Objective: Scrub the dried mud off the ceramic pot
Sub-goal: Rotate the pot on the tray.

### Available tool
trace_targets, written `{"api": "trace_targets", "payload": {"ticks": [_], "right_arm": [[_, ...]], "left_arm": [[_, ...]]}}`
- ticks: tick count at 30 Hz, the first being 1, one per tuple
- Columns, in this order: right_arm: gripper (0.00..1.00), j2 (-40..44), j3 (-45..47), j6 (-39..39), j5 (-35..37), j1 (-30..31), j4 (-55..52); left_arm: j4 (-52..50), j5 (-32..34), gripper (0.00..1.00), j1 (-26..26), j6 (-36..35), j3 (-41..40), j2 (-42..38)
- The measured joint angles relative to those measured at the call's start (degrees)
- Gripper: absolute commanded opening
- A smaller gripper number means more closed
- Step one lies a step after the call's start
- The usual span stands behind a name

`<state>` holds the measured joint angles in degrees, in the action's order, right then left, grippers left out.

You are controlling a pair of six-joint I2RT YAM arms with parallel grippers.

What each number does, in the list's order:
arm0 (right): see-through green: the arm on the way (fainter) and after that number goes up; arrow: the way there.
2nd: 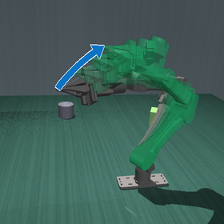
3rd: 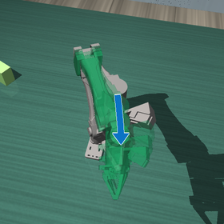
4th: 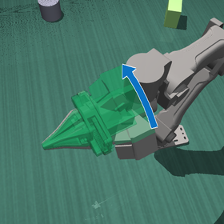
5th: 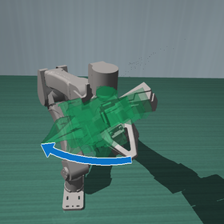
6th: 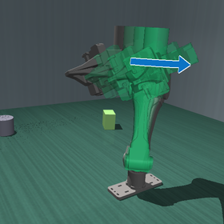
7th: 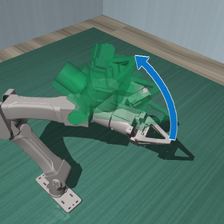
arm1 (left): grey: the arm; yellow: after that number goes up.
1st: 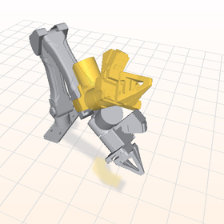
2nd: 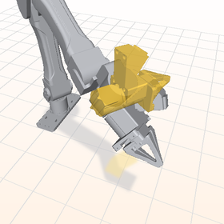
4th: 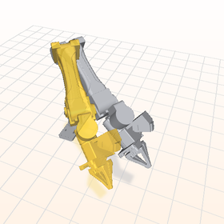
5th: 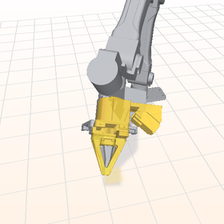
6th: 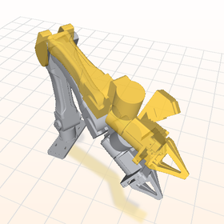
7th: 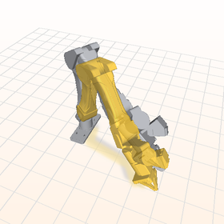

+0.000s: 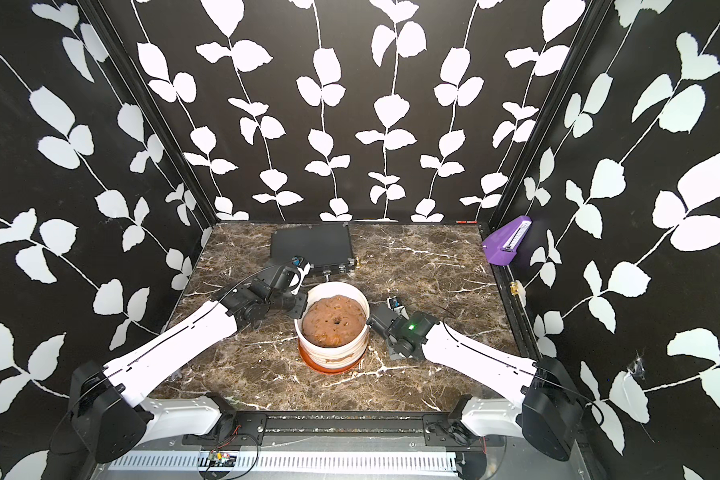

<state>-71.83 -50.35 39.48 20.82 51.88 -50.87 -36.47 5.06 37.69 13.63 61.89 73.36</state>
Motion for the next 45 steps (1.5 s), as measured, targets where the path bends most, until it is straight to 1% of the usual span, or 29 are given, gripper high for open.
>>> {"api": "trace_targets", "payload": {"ticks": [2, 6, 7, 9, 13, 16, 21, 25, 28, 32, 37, 45], "right_arm": [[0.0, 0.3, 0.1, 0.0, 0.0, 0.0, 0.2], [0.0, 1.6, 0.1, 0.0, -0.2, 0.0, 0.3], [0.0, 1.9, 0.1, 0.1, -0.3, 0.0, 0.3], [0.0, 2.3, 0.2, 0.4, -0.3, 0.0, 0.5], [0.0, 3.1, 1.0, 1.5, -0.1, 0.3, 0.8], [0.0, 3.4, 1.1, 2.9, 1.9, 0.3, 0.1], [0.0, 3.5, 1.1, 3.7, 4.3, 0.4, -0.8], [0.0, 4.2, 1.6, 3.4, 5.5, 0.6, -0.6], [0.0, 5.2, 2.3, 3.1, 6.2, 0.6, -0.1], [0.0, 7.8, 4.7, 2.1, 3.9, 0.6, 2.3], [0.0, 9.7, 8.5, 0.9, -1.1, 0.6, 7.8], [0.0, 8.1, 9.2, -0.3, -8.3, 0.6, 12.2]], "left_arm": [[-0.1, 0.0, 0.22, 0.0, 0.0, 0.9, 0.7], [-0.5, 0.4, 0.36, -0.2, 0.2, 1.7, 0.4], [-0.7, 0.5, 0.38, -0.3, 0.2, 1.7, 0.0], [-1.1, 0.6, 0.39, -0.3, 0.2, 1.7, -1.1], [-1.5, 0.3, 0.35, -0.3, 0.3, 0.9, -3.2], [-1.8, 0.3, 0.32, -0.3, 0.6, -0.3, -3.6], [-2.0, -0.1, 0.19, -0.2, 1.2, -1.4, -3.8], [-1.6, -1.2, 0.06, -0.1, 1.7, -1.4, -3.8], [-1.4, -1.1, 0.0, -0.1, 1.8, -1.3, -3.8], [-1.4, -0.9, 0.0, -0.1, 1.6, -1.2, -3.5], [-1.5, 0.3, 0.0, -0.1, 0.4, -0.4, -2.5], [-2.1, 0.8, 0.0, -0.1, -0.6, 0.5, -1.7]]}}
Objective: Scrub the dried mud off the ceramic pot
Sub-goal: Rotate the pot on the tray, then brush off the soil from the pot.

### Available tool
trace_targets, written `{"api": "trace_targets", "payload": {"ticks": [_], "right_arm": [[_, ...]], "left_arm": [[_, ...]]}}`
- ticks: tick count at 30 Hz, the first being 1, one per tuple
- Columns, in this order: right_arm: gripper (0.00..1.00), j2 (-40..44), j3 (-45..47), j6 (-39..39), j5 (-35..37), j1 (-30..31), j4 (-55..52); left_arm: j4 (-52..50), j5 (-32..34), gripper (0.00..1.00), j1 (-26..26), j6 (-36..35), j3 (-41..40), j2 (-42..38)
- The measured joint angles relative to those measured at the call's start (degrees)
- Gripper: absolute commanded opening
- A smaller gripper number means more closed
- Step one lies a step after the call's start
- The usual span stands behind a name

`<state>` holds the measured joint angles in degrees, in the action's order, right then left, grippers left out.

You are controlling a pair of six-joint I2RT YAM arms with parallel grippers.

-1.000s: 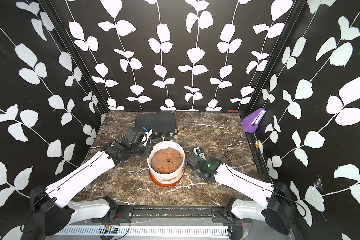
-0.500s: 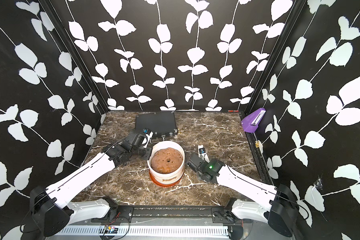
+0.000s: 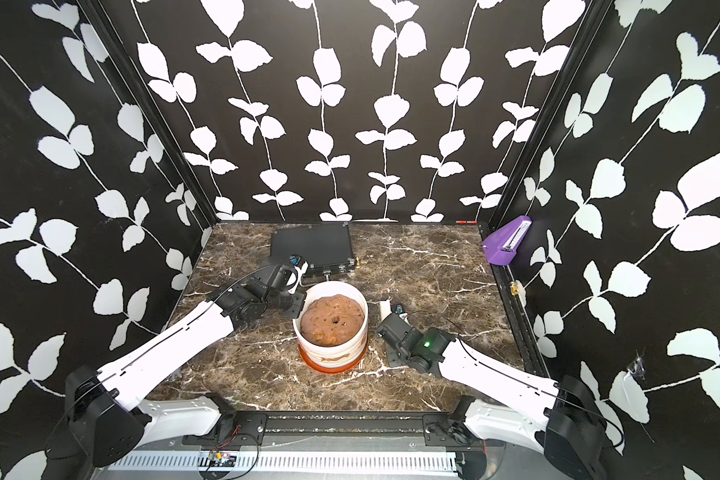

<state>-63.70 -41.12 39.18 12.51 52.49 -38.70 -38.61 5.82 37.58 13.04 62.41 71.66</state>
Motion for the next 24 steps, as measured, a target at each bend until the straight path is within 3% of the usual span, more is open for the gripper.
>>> {"api": "trace_targets", "payload": {"ticks": [12, 24], "right_arm": [[0.0, -5.4, -3.3, 1.1, -1.6, -0.4, -1.0], [0.0, -5.4, -3.9, 1.3, -3.5, -0.4, -1.4]], "left_arm": [[0.0, -0.2, 0.0, 0.0, 0.1, 0.0, 0.0], [0.0, -0.7, 0.0, -0.1, 0.9, 0.0, -0.1]]}}
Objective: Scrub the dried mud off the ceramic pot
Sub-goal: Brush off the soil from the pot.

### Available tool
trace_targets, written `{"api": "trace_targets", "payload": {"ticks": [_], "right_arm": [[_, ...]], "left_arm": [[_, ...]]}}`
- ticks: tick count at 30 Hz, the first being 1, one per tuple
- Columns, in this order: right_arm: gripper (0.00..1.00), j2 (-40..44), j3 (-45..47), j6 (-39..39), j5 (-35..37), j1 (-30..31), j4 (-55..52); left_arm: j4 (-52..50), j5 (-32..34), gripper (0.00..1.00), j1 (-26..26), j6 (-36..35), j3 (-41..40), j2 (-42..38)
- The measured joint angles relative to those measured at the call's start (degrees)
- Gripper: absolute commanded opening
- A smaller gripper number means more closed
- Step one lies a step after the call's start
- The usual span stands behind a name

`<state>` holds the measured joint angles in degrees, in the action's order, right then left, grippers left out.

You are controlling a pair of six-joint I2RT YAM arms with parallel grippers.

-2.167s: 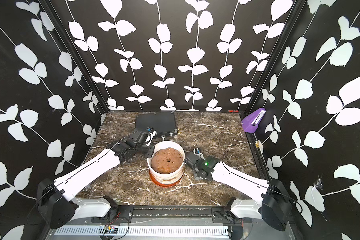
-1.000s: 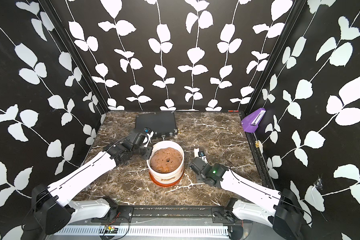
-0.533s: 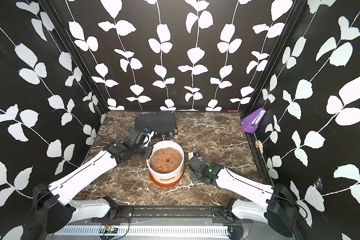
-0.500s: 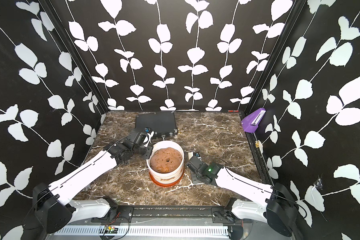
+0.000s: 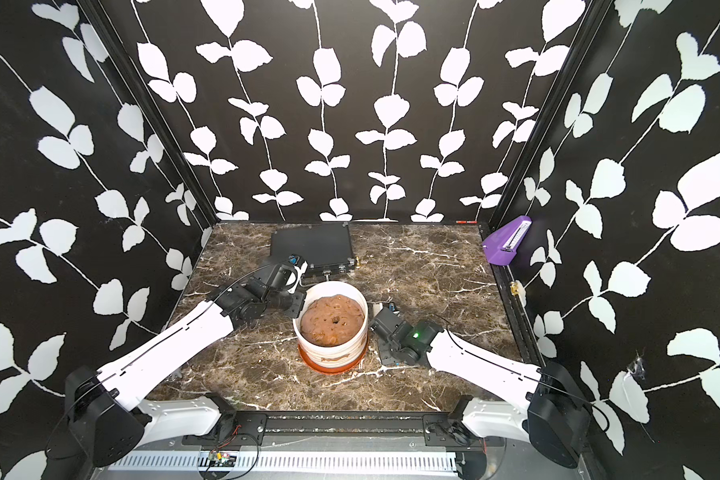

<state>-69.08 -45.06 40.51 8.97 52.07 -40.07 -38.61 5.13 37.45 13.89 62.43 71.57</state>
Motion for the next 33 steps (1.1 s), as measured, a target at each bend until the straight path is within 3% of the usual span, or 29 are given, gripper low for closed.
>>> {"api": "trace_targets", "payload": {"ticks": [33], "right_arm": [[0.0, 0.2, -1.6, 0.0, -7.2, -0.4, 1.0]], "left_arm": [[1.0, 0.0, 0.0, 0.0, 0.5, -1.0, -0.8]]}}
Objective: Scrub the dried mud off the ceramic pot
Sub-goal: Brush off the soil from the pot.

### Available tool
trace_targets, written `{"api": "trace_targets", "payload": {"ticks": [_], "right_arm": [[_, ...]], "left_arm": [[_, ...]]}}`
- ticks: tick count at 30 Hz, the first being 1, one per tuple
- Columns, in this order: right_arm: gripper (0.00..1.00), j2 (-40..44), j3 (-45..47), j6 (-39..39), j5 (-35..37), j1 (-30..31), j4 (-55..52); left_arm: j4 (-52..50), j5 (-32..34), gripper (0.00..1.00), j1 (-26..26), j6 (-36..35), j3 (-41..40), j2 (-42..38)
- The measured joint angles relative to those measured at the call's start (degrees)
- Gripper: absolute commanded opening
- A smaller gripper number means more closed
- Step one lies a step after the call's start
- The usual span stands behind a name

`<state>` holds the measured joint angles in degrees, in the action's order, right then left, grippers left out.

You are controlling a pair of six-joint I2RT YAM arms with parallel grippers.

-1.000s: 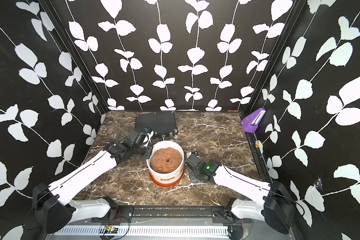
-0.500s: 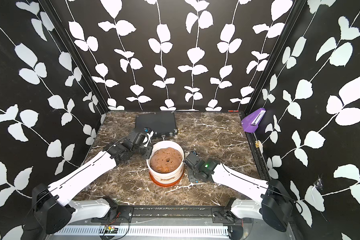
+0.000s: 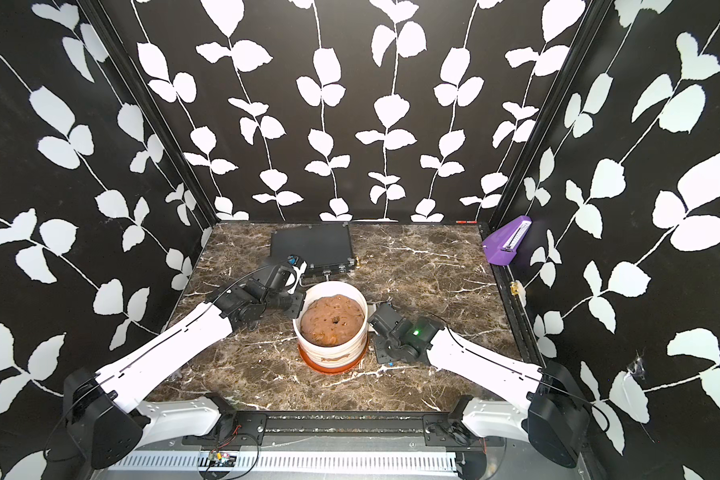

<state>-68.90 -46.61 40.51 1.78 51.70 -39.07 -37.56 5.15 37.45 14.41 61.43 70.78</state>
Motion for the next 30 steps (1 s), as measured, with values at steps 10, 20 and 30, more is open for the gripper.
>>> {"api": "trace_targets", "payload": {"ticks": [10, 20, 30], "right_arm": [[0.0, 4.4, 0.4, 0.1, -0.7, -0.2, -0.6], [0.0, 7.5, 0.4, 0.1, -0.8, -0.6, -1.2], [0.0, 10.4, 0.4, 0.1, -1.3, -1.8, -1.2]], "left_arm": [[0.6, 0.0, 0.0, 0.0, 0.0, -0.5, -0.3], [0.6, 0.0, 0.0, 0.0, 0.0, -0.5, -0.4], [0.9, 0.0, 0.0, 0.0, 0.1, -0.8, -0.5]]}}
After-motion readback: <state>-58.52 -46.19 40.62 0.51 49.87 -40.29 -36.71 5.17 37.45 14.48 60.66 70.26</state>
